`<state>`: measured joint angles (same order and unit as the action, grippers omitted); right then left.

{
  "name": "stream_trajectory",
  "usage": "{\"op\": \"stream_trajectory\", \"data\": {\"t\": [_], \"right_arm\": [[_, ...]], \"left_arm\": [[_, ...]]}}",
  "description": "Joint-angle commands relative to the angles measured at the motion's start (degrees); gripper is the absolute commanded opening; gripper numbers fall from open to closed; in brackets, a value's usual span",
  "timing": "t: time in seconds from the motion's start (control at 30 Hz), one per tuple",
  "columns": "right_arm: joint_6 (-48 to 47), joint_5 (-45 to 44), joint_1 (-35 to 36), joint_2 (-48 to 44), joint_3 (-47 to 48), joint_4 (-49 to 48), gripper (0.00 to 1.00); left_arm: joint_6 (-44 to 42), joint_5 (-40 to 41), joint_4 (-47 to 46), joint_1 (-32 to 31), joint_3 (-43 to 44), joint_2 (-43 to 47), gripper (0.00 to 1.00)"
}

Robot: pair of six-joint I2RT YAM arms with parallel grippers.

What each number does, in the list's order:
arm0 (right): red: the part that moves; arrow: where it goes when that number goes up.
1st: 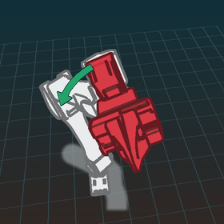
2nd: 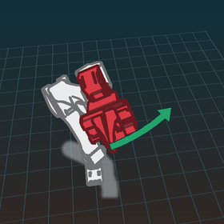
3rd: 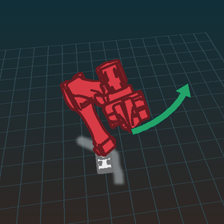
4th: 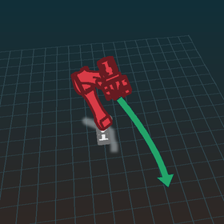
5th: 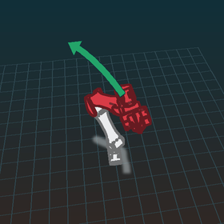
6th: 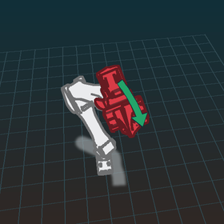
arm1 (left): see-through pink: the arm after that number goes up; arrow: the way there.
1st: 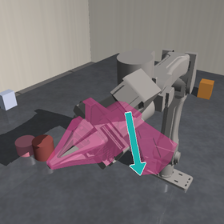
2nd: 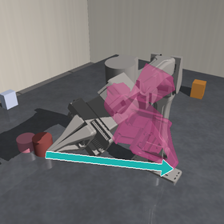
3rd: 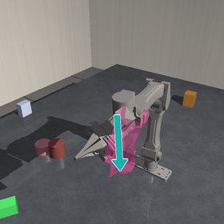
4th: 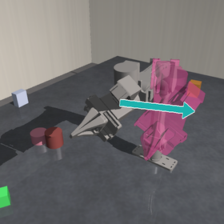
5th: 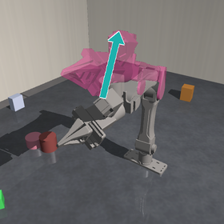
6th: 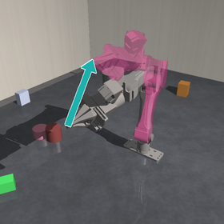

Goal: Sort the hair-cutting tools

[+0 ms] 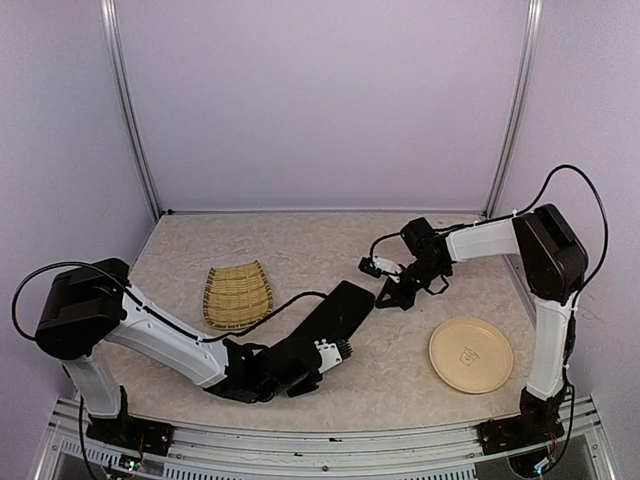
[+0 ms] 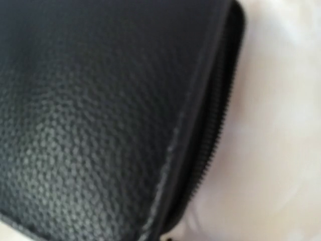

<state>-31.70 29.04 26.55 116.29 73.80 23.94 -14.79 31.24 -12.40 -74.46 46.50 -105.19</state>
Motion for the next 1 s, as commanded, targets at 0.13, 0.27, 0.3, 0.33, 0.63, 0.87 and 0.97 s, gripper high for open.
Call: {"op": "stream_trajectory", "data": {"t": [0.13,0.27,0.3,0.33,0.63,0.87,0.97], "right_arm": [[2.9,1.2,3.0,-5.6,-5.8,2.6,0.0],[3.1,1.4,5.6,-7.4,-7.3,3.4,0.0],[3.3,1.9,5.9,-8.1,-7.3,4.0,0.0],[3.6,2.5,6.3,-8.8,-7.4,4.5,0.0],[4.1,2.1,8.2,-11.0,-9.6,4.6,0.0],[3.8,2.6,8.2,-10.0,-9.1,4.7,0.0],[3.8,2.6,8.2,-10.0,-9.3,4.7,0.0]], "left_arm": [[7.6,-0.8,4.8,-5.0,-1.1,4.7,0.43],[7.6,0.9,2.6,-2.1,5.6,1.4,0.44],[7.4,0.3,2.1,-1.3,7.0,0.5,0.44],[7.5,-0.5,1.4,-0.4,7.9,-0.3,0.44],[4.7,-3.4,1.0,2.7,12.1,-4.9,0.46],[2.7,-2.7,2.7,4.6,17.7,-9.9,0.38],[1.9,-2.3,3.0,4.8,19.3,-11.5,0.36]]}}
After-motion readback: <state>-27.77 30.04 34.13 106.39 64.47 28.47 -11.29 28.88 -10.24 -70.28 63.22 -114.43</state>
